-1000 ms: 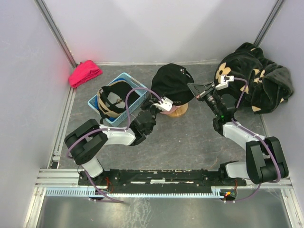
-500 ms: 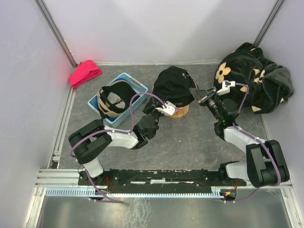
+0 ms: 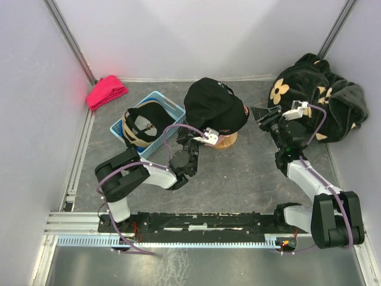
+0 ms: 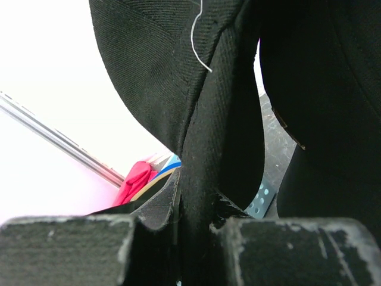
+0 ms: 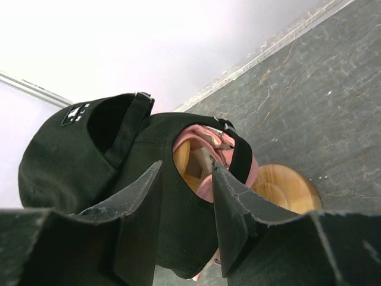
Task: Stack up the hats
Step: Stack the hat on the hat.
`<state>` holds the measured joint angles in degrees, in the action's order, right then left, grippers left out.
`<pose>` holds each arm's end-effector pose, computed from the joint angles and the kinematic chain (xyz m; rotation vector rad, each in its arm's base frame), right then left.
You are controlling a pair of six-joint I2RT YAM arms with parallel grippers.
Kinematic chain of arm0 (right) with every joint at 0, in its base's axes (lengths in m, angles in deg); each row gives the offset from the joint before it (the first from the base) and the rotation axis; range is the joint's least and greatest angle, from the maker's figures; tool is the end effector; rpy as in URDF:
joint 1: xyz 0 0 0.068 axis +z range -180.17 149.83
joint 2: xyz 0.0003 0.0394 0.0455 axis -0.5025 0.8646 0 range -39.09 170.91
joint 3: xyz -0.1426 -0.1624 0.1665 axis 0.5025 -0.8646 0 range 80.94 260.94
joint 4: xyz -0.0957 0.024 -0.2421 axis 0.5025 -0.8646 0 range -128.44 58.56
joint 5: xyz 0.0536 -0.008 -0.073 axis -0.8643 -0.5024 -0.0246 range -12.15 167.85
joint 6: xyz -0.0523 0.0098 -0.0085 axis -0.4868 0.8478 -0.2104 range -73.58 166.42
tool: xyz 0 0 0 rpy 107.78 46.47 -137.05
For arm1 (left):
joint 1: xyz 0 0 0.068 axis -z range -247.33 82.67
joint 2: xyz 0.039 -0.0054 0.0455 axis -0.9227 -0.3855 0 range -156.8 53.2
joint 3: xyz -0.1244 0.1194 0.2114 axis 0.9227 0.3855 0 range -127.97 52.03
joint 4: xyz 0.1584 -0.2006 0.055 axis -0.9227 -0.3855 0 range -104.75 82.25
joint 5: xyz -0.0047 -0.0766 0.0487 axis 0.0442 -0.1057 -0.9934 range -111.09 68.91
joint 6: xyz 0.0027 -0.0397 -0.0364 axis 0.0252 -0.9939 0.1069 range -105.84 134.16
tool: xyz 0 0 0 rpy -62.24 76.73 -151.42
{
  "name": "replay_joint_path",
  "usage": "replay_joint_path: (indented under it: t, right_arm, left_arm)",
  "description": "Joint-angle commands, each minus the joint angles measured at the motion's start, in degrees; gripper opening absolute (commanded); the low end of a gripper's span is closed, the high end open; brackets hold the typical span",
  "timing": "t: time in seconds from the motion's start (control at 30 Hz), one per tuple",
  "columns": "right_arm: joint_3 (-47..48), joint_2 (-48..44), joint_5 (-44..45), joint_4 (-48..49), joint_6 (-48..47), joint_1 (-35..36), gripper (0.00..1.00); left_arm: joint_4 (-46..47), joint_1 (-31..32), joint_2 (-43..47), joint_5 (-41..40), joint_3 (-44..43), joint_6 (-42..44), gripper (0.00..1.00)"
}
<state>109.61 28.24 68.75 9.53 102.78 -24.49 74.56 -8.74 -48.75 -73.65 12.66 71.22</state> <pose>0.2543 0.0310 0.2553 0.5681 1.5110 0.9727 0.1967 -0.2675 0.2143 0.5358 1.2767 0.5381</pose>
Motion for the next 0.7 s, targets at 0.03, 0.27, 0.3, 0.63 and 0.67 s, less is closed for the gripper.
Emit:
replay_joint_path:
  t: [0.03,0.27,0.3,0.63,0.67]
  right_arm:
    - [8.4,-2.9,1.9,-12.1,-8.4,0.1,0.47]
    - [20.4,1.0,-0.5,-24.7,-13.5,0.1,0.52]
    - [21.5,1.8,-1.0,-24.9,-13.3,0.1,0.53]
    - [30.7,7.5,-4.6,-32.1,-17.5,1.8,0.54]
    - [31.9,8.2,-4.6,-33.5,-18.6,2.2,0.55]
  left_arm:
    - [9.3,0.9,-0.1,1.0,-1.5,4.1,0.03]
    - [11.5,1.7,1.7,6.3,0.4,3.1,0.03]
    - [11.6,1.9,2.2,7.6,0.9,2.0,0.03]
    - [10.2,1.7,4.8,15.1,2.6,-1.7,0.03]
    - [9.9,1.6,4.7,15.5,2.5,-1.7,0.03]
